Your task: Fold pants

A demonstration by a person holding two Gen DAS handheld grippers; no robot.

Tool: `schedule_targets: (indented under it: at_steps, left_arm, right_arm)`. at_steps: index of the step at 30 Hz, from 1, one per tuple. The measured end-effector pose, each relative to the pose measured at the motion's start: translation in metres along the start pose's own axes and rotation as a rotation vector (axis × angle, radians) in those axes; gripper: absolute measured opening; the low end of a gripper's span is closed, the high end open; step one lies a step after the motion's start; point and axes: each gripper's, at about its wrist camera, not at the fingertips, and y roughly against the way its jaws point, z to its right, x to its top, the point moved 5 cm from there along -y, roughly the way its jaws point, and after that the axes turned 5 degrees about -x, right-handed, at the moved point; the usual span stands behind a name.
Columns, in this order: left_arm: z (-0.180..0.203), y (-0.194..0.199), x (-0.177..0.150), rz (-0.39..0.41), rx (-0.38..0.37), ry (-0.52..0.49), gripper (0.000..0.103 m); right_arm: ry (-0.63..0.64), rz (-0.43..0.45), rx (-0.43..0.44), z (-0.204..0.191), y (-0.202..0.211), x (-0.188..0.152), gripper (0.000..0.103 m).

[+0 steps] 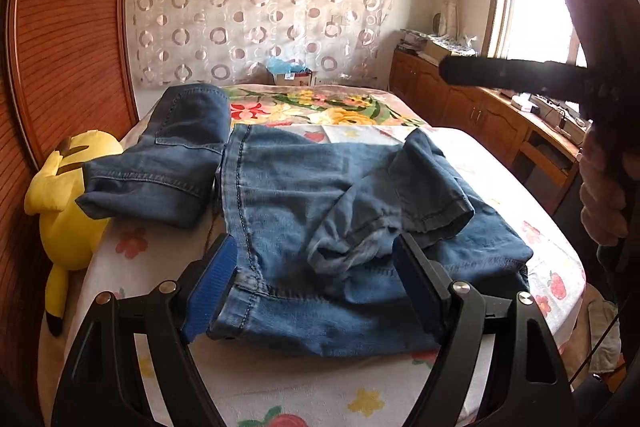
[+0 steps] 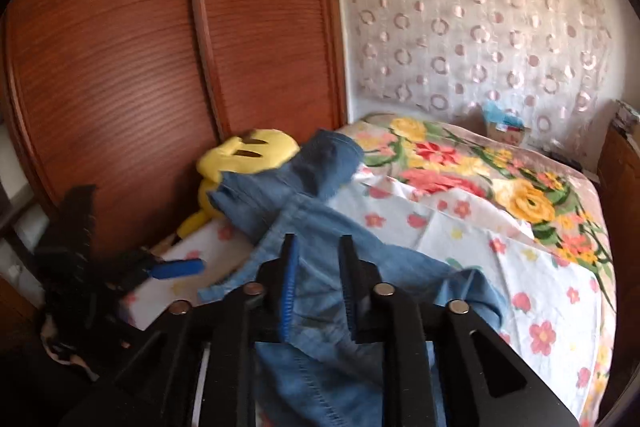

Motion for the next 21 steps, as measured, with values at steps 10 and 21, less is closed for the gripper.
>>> schedule_targets:
  at_steps: [10, 21]
  left_arm:
    - [0.006, -0.025, -0.014, -0.052, -0.034, -0.039, 0.080]
    - [-0.001, -0.059, -0.022, -0.121, -0.060, -0.033, 0.050]
  right_arm:
    - [-0.055, -0.116, -0.112, 0.034, -0.042, -0.016, 0.042]
    - [-0.157, -0.260, -0.103, 0.044, -0.081, -0.026, 0.043]
